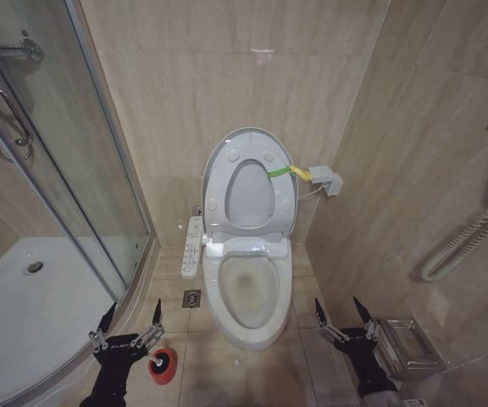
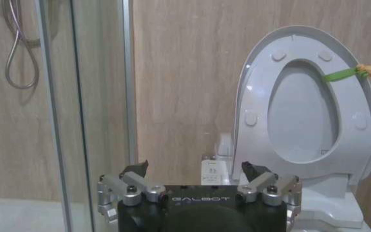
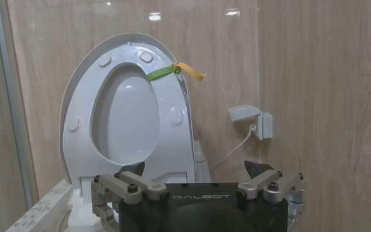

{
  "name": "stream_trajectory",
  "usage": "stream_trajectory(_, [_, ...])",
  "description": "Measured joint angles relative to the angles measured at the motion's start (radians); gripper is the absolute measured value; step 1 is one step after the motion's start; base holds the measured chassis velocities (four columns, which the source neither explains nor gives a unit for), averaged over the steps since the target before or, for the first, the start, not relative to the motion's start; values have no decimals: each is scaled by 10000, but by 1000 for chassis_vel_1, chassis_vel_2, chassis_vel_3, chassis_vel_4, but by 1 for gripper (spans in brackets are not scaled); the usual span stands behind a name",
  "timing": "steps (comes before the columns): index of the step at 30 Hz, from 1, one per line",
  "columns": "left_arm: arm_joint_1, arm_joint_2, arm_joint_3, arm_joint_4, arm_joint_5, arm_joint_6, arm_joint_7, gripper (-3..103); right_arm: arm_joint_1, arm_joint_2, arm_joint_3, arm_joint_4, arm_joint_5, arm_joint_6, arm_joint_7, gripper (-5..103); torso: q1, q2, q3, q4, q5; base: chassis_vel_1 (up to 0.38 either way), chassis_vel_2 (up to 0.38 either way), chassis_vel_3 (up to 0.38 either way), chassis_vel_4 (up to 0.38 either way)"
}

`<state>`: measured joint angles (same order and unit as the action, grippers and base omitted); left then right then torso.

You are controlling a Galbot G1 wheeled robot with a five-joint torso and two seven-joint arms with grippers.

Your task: Open the toilet lid, clean the toilet bowl with a toilet brush, close the toilet lid, and flush.

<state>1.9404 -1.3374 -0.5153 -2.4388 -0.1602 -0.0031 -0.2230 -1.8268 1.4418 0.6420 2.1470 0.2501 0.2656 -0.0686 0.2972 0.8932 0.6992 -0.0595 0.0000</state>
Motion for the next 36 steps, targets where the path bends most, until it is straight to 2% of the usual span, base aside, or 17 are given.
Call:
stream_trajectory(11, [165,17,-253,-59,54,5,257,98,0,0,0,0,0,0,0,100,0,0,0,0,0,0,0,0,0])
stream_trajectory(21, [73,39,-1013,50,-104,18,620,98,0,0,0,0,0,0,0,100,0,0,0,0,-1,0,0,0,0])
stream_trajectory(36, [-7,-81,-723,33,76,52,918,98,0,0,0,0,0,0,0,100,0,0,0,0,0,0,0,0,0])
